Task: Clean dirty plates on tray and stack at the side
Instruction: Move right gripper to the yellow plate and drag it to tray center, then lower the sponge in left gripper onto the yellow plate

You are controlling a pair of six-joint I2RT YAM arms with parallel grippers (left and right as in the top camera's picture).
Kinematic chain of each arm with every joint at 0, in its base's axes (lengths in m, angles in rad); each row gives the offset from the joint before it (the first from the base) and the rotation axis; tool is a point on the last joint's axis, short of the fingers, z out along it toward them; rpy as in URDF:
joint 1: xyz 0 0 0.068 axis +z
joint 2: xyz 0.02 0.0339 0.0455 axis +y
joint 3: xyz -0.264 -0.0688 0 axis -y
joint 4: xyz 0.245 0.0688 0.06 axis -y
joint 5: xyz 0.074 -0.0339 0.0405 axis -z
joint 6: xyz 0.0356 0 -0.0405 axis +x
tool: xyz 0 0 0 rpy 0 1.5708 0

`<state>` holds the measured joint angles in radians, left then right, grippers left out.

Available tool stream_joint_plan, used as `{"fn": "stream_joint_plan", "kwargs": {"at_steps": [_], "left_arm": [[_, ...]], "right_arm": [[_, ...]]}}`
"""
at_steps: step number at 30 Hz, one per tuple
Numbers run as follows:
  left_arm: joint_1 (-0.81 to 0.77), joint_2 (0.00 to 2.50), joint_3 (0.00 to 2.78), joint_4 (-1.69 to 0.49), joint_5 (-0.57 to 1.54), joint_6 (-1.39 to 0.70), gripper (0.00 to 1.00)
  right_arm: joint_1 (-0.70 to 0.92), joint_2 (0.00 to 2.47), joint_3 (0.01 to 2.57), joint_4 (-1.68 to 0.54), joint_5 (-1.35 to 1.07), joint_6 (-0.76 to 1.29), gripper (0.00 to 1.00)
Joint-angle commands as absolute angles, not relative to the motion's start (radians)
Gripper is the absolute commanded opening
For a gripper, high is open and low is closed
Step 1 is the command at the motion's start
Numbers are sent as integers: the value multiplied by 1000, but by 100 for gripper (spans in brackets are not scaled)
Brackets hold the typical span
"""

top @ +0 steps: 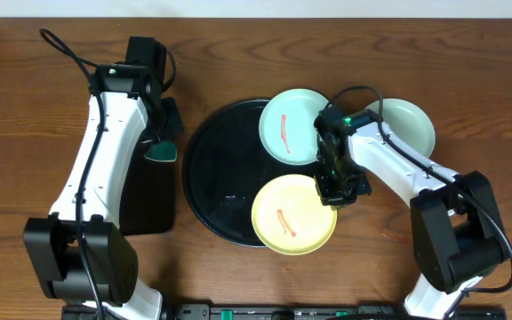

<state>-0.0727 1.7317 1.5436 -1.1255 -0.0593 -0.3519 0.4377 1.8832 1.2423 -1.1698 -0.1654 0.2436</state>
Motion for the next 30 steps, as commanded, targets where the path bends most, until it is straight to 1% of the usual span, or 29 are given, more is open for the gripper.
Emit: {"fn": "stream_joint_plan", "kwargs": {"at_steps": [1,4,6,8,10,12,15,21,22,25,26,28,30], "left_arm": [[-68,1733,1552,-1129,-79,-353,8],[-68,1733,1552,-1129,-79,-353,8],[-68,1733,1552,-1129,-79,-353,8],[-68,1733,1552,-1129,-80,-353,8],[-68,1733,1552,-1129,-79,-353,8],[-68,1733,1552,-1129,-79,-353,8],[-68,1733,1552,-1129,-76,-353,8],[-69,1733,1552,-1129,-7,-353,8],[-69,1733,1552,-1129,6,-353,7],[-71,1733,1551,-1129,71,-353,7],[-72,1733,1549,-1129,84,-353,7],[-79,1733,1540,-1130,97,-353,7],[-91,1733,1526,-1133,104,-354,7]], "right_arm": [[470,1861,1268,-1170,-213,257,1],[516,1858,1303,-1133,-252,268,1],[566,1858,1327,-1061,-252,353,1],[610,1859,1328,-925,-247,502,1],[633,1859,1327,-835,-175,594,1],[660,1861,1327,-762,-92,642,1],[686,1879,1327,-711,-71,671,1],[696,1942,1327,-706,-111,681,1],[696,1955,1327,-706,-127,679,5],[692,1996,1327,-688,-140,672,25],[688,2001,1327,-681,-141,664,28],[678,2011,1328,-641,-162,620,32],[673,2018,1328,-616,-162,604,31]]}}
